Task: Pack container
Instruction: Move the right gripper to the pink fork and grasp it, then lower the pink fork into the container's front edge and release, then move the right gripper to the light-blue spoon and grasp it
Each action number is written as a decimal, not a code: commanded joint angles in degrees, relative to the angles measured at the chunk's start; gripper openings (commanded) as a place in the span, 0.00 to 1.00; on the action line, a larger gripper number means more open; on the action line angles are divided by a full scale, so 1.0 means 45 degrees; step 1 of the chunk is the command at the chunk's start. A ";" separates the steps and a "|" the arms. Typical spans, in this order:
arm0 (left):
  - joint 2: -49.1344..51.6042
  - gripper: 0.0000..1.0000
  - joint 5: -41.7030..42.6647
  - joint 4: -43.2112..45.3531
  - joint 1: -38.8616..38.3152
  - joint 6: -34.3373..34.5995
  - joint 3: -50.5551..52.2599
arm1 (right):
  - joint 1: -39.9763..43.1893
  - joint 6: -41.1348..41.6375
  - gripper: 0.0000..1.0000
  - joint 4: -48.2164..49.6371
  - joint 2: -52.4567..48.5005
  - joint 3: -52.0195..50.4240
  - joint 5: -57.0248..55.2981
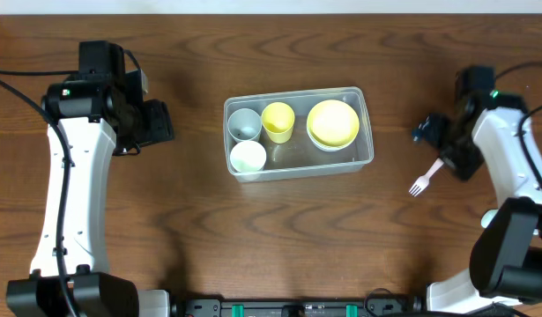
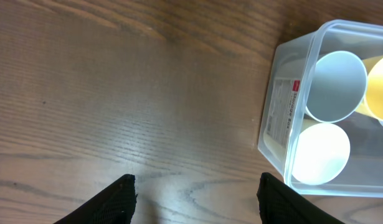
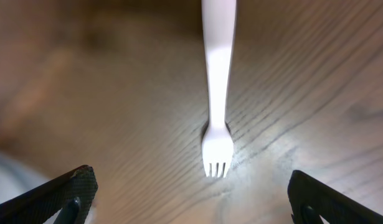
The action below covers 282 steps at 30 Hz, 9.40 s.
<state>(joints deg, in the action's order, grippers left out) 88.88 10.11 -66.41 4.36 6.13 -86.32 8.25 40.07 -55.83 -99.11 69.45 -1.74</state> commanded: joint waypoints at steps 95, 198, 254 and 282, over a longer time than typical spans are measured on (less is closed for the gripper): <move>0.0087 0.64 -0.0010 -0.0078 0.0039 -0.0112 0.0029 | -0.8092 -2.3256 0.01 0.0821 0.0971 0.2458 0.1977; 0.0087 0.64 -0.0058 -0.0121 0.0039 -0.0117 0.0029 | -0.7470 -1.5664 0.31 0.1496 0.0447 0.2705 0.0573; 0.0087 0.64 -0.0058 -0.0165 0.0039 -0.0117 0.0029 | 0.7155 -0.4347 0.99 0.2001 -0.1088 -0.2395 0.0039; 0.0087 0.64 -0.0058 -0.0165 0.0039 -0.0117 0.0029 | 0.7155 -0.4333 0.35 0.2244 -0.1098 -0.2701 -0.0413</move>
<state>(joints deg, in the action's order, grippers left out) 88.88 10.15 -67.05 4.36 6.13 -86.32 40.34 20.36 -45.60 -103.61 58.74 -1.43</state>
